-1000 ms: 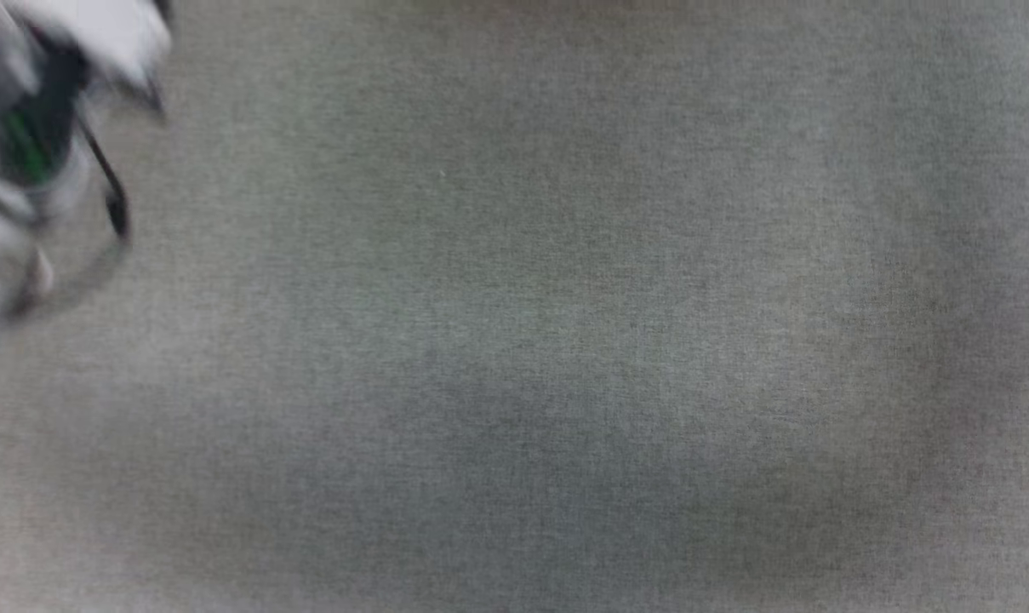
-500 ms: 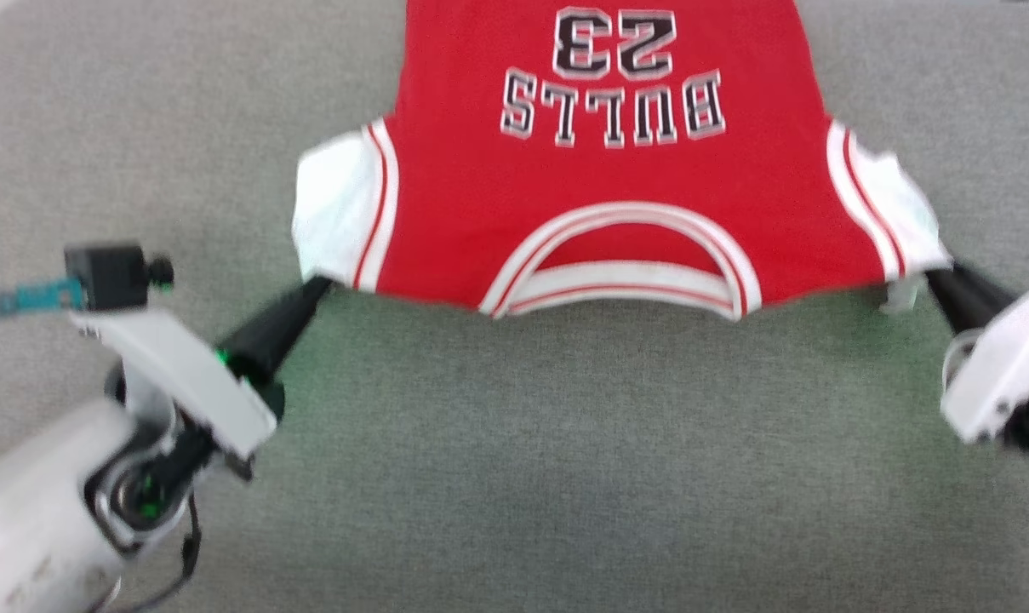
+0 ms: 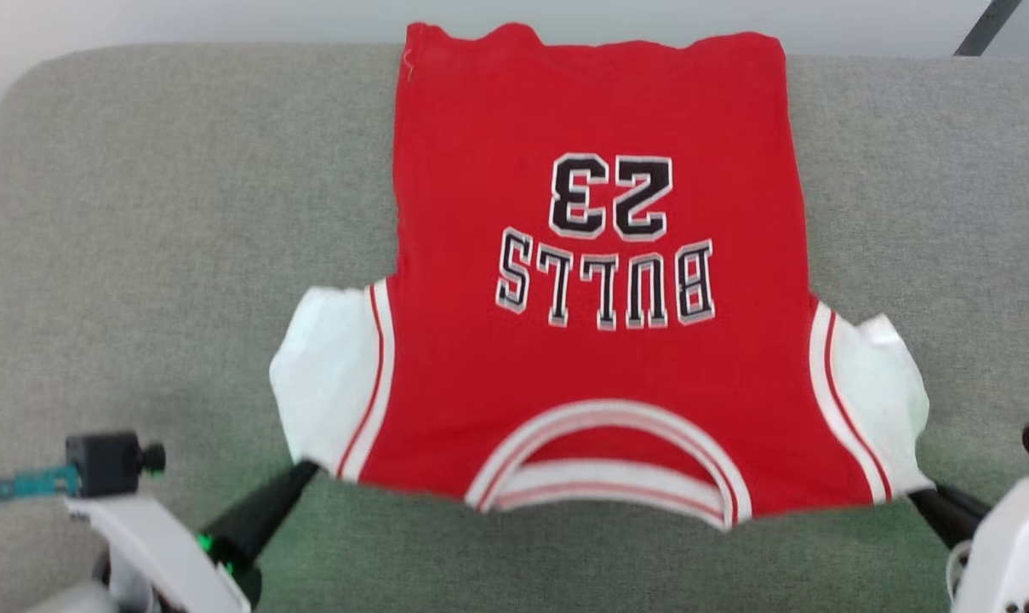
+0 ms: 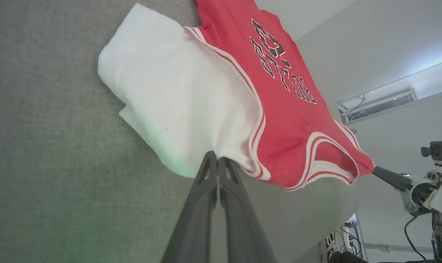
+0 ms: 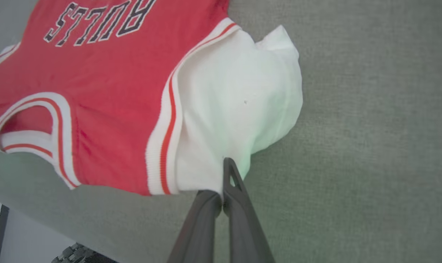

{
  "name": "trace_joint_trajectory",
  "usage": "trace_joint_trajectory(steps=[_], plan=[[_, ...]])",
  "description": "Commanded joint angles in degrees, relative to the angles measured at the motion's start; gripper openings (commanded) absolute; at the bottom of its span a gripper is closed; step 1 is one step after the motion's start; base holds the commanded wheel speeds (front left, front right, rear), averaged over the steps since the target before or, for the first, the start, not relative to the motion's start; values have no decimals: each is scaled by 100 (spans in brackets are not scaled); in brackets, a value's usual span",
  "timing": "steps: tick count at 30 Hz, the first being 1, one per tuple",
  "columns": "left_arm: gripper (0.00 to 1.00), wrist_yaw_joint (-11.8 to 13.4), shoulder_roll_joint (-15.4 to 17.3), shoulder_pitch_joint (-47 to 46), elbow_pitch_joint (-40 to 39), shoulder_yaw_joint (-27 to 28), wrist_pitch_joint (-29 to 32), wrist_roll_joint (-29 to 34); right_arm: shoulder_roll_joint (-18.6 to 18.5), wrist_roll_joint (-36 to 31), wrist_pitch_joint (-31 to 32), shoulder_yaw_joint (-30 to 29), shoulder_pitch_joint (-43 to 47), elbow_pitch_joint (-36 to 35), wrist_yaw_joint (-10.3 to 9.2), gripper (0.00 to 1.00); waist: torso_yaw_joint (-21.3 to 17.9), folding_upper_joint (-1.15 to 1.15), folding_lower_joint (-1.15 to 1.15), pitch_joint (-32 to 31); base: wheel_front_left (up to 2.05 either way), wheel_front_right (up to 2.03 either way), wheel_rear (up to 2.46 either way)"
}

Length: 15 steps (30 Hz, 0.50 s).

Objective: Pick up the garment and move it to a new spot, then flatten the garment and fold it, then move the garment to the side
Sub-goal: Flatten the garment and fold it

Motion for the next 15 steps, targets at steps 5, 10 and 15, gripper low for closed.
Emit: trace_joint_trajectory(steps=[5,10,15], plan=[[0,11,334,493,-346,-61,-38,102,-81,188,270,-142,531,-295,-6,0,-8,0,0,-9,0,0,0],[0,11,529,768,-623,-69,-46,178,-132,335,493,-209,931,-576,-6,0,-3,0,0,-4,0,0,0],[0,11,266,743,-374,-153,54,324,-302,232,515,31,836,-421,-6,0,-23,0,0,4,0,0,0]])
